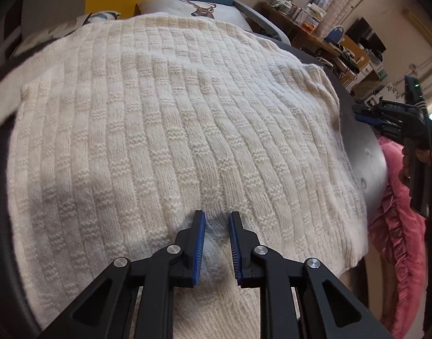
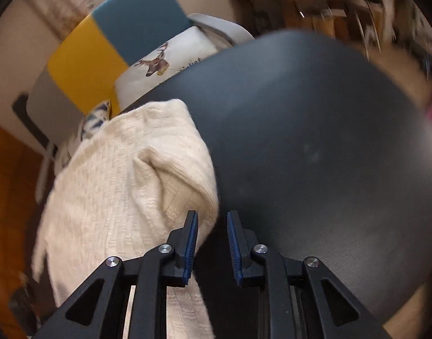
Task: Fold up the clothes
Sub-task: 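Grasp the sweater edge with the right gripper and fold it over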
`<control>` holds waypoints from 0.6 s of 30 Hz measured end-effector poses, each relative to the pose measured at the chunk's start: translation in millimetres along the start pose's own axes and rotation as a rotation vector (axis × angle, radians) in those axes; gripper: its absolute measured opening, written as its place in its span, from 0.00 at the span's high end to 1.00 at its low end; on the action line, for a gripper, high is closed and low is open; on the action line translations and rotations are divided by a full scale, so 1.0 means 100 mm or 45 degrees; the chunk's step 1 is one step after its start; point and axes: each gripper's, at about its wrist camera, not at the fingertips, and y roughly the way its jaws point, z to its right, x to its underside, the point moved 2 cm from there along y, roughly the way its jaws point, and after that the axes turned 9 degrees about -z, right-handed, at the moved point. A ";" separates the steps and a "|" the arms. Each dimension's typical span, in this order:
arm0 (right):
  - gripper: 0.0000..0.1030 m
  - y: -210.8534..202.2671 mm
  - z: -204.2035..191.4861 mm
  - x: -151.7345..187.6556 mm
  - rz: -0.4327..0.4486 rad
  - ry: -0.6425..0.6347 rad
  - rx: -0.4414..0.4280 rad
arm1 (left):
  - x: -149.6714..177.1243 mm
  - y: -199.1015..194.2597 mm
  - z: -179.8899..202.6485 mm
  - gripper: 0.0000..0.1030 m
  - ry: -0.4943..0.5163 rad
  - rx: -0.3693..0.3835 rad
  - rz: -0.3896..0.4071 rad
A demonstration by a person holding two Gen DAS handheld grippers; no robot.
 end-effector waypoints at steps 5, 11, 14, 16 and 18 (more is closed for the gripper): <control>0.76 0.34 0.05 0.09 -0.003 0.113 -0.145 | 0.01 -0.07 0.03 0.83 0.040 -0.061 0.040; 0.72 0.45 -0.01 0.10 0.026 0.168 -0.141 | 0.02 -0.12 -0.15 0.82 -0.024 -0.073 0.045; 0.93 0.45 -0.12 0.11 0.012 0.051 -0.084 | 0.05 -0.07 -0.19 0.82 -0.038 -0.052 0.036; 0.94 0.43 -0.19 0.13 0.021 -0.012 0.003 | 0.06 -0.06 -0.20 0.81 -0.036 -0.049 0.036; 0.95 0.31 -0.37 0.15 0.071 -0.165 0.166 | 0.07 -0.05 -0.18 0.81 -0.018 -0.067 0.034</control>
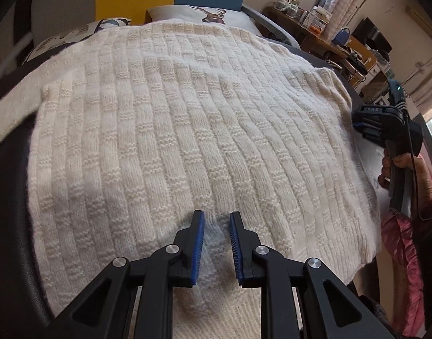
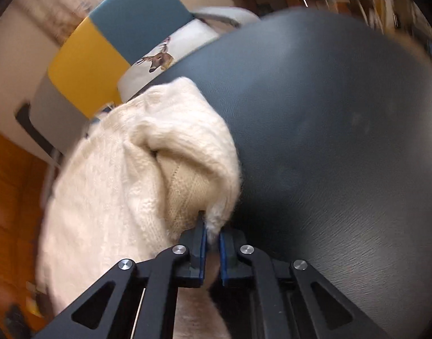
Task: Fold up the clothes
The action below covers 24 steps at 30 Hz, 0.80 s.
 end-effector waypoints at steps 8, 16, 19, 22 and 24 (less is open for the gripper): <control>0.95 -0.78 -0.86 -0.17 0.310 -0.776 0.851 | 0.00 -0.03 -0.04 0.81 -0.006 0.030 -0.021; 0.95 -0.79 -1.15 -0.39 0.350 -1.020 1.151 | -0.01 -0.03 -0.13 0.81 -0.043 0.089 -0.031; 0.94 -0.60 -0.91 -0.31 0.234 -0.885 1.044 | -0.02 -0.03 -0.12 0.81 -0.040 0.085 -0.032; 0.89 -0.48 -0.58 -0.20 0.162 -0.674 0.885 | -0.03 -0.02 -0.12 0.81 -0.041 0.089 -0.035; 0.82 -0.53 -0.34 -0.20 0.174 -0.498 0.718 | -0.04 -0.02 -0.12 0.81 -0.047 0.095 -0.039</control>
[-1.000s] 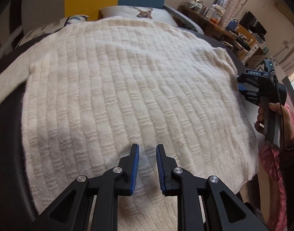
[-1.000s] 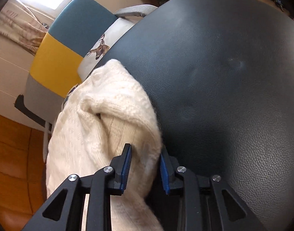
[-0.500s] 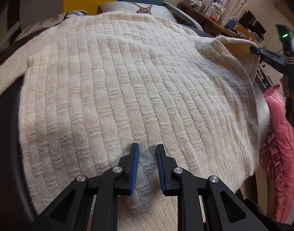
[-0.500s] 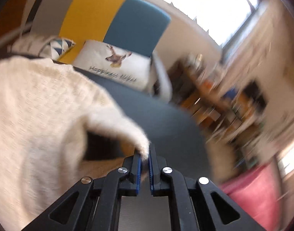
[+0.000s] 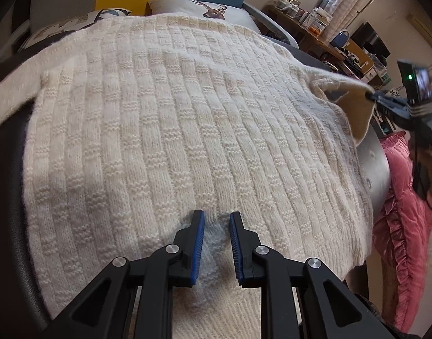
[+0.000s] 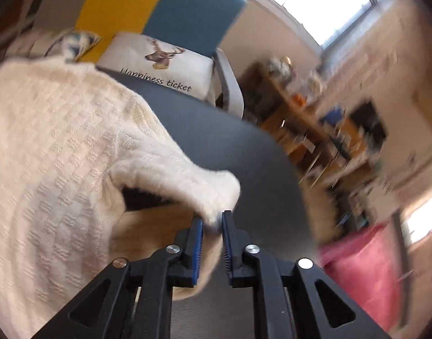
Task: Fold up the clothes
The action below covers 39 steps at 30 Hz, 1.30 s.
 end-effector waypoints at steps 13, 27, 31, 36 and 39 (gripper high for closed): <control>0.78 0.13 0.91 0.89 -0.069 0.548 -0.905 | 0.00 0.01 0.02 0.81 -0.044 -0.022 -0.012; 0.75 0.57 0.46 1.07 -0.220 0.694 -0.988 | 0.00 0.00 -0.02 0.81 -0.059 -0.004 -0.013; 0.75 0.65 0.34 1.00 -0.263 0.724 -1.025 | 0.02 0.00 -0.04 0.81 -0.060 0.010 -0.005; 0.79 0.70 0.22 0.88 -0.267 0.805 -0.979 | 0.02 -0.01 -0.04 0.81 -0.052 0.012 0.004; 0.91 0.78 0.21 0.80 -0.275 0.811 -0.872 | 0.03 -0.01 -0.04 0.81 -0.052 0.018 0.012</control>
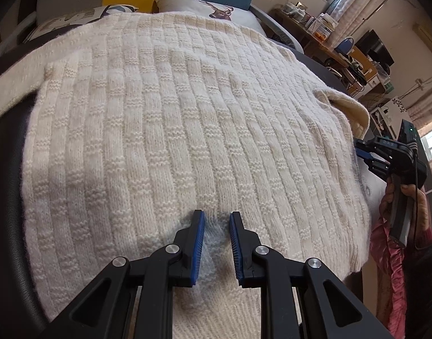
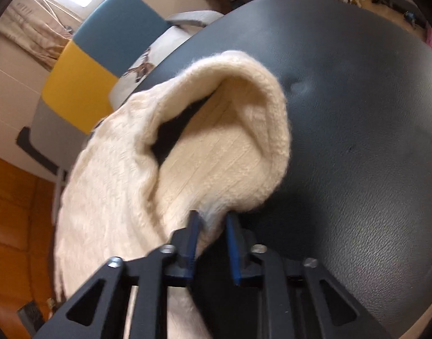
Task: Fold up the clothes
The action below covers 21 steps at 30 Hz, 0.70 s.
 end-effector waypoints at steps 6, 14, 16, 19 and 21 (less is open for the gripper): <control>0.99 -0.40 -0.31 -0.05 0.215 -0.356 0.529 | 0.01 -0.01 -0.01 0.81 -0.002 0.018 0.009; 0.70 -0.92 -0.36 -0.11 0.125 -0.455 0.274 | 0.03 0.00 -0.02 0.81 -0.018 0.044 0.020; 0.70 -0.86 -0.18 -0.07 0.046 -0.289 0.043 | 0.03 0.00 -0.02 0.81 -0.022 0.042 0.022; 0.70 -0.60 0.11 0.04 -0.029 -0.080 -0.115 | 0.04 0.00 -0.02 0.81 -0.020 0.043 0.020; 0.69 -0.46 0.24 0.09 -0.058 0.022 -0.152 | 0.04 -0.01 -0.02 0.81 -0.015 0.043 0.018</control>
